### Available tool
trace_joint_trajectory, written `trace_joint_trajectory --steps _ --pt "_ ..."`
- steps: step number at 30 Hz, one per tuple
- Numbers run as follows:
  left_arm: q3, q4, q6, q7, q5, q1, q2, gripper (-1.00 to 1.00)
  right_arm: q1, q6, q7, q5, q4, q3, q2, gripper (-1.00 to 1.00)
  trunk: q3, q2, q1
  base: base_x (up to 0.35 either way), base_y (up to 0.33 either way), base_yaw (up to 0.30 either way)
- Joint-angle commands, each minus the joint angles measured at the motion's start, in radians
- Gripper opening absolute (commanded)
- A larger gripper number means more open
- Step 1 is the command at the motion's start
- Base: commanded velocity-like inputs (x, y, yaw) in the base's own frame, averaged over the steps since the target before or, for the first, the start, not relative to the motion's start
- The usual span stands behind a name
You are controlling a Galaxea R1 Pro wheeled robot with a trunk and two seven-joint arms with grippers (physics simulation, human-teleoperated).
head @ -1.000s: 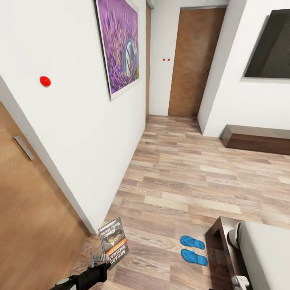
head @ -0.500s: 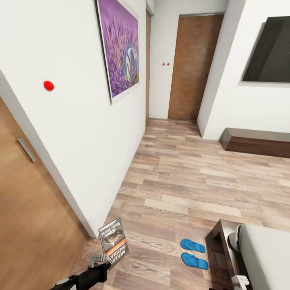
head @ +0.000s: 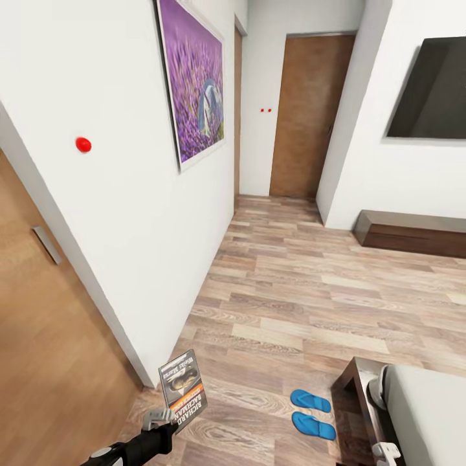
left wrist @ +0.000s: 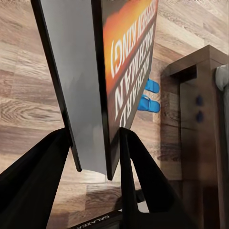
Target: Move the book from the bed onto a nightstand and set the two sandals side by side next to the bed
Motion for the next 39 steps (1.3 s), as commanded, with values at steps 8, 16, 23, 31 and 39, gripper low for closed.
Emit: trace_joint_trajectory --steps 8,16,23,31,39 --pt "0.001 0.002 -0.002 -0.004 0.003 -0.001 0.000 -1.00 -0.001 0.009 0.002 -0.010 0.000 0.004 -0.001 1.00 0.011 -0.002 0.001 0.000 0.000 0.000" --pt "0.000 0.002 -0.002 -0.004 0.003 -0.001 0.000 -1.00 -0.001 0.009 0.002 -0.010 0.000 0.004 -0.001 1.00 0.024 -0.002 0.001 0.000 0.000 0.000" --pt "0.000 0.002 -0.002 -0.004 0.003 -0.001 0.000 -1.00 -0.001 0.009 0.002 -0.010 0.000 0.004 -0.001 1.00 0.035 -0.002 0.001 0.000 0.000 0.000" --pt "0.000 0.002 -0.002 -0.003 0.003 -0.001 0.000 -1.00 -0.001 0.009 0.002 -0.010 0.000 0.004 -0.001 1.00 0.048 -0.002 0.001 0.000 0.000 0.000" --pt "0.000 0.002 -0.002 -0.003 0.003 -0.001 0.000 -1.00 -0.001 0.009 0.002 -0.010 0.000 0.004 -0.001 1.00 0.061 -0.002 0.001 0.000 0.000 0.000"
